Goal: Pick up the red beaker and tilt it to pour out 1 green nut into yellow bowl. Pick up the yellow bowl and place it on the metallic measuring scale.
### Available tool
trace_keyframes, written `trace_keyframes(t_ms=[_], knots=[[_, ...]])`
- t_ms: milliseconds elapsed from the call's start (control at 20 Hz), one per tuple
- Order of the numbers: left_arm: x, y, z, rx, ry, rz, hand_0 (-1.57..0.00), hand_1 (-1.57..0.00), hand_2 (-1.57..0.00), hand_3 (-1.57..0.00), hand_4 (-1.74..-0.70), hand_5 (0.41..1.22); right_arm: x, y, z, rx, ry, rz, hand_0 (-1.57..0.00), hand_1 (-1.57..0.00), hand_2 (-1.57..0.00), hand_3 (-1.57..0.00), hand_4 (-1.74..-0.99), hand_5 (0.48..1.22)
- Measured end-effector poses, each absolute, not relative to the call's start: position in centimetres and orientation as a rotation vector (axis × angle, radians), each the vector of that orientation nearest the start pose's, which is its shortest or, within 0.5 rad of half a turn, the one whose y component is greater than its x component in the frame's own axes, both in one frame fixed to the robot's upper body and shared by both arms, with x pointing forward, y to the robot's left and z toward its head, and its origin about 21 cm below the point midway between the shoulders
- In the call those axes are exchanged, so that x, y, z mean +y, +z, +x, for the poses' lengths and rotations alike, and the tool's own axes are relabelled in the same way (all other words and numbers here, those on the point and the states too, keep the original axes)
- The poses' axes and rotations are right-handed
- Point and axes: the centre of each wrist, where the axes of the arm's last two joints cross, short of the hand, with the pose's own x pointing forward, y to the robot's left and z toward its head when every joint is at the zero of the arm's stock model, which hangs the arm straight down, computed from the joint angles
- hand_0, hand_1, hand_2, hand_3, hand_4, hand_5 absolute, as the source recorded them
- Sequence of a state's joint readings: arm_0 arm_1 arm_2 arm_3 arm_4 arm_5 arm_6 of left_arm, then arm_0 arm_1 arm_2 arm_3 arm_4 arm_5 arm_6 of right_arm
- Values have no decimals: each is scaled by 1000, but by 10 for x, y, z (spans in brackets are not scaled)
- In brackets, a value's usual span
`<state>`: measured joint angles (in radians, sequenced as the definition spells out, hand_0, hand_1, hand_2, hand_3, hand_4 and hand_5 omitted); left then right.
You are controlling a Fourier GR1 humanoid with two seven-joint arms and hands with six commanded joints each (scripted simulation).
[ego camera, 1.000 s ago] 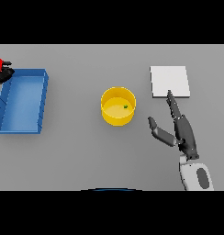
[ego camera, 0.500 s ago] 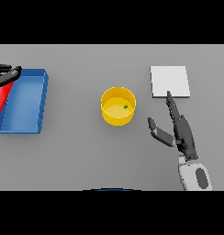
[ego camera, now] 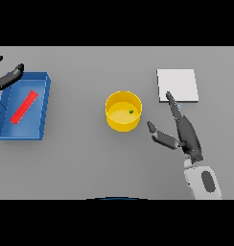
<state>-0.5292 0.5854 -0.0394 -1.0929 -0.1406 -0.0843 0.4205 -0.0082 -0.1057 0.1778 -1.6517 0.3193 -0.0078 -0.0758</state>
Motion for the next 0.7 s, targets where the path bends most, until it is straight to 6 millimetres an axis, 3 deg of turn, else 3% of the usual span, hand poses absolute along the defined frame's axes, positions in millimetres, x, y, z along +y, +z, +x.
trace_keyframes(t_ms=[300, 550, 700], knots=[[339, 102, 365, -1145, -440, 585, -8, -7, -7, -7, -806, 683, -211, 47, 274, -1681, 1021, -338, 1, 1, 1, 1, -1137, 626], [338, 105, 364, -1135, -434, 571, -2, -2, -1, -2, -811, 689, -188, 69, 301, -1648, 1452, -393, 1, 1, 1, 1, -1162, 637], [343, 101, 362, -1131, -448, 558, 0, 0, 0, 0, -805, 691, -171, 67, 313, -1600, 1647, -407, 1, 1, 1, 1, -1161, 643]])
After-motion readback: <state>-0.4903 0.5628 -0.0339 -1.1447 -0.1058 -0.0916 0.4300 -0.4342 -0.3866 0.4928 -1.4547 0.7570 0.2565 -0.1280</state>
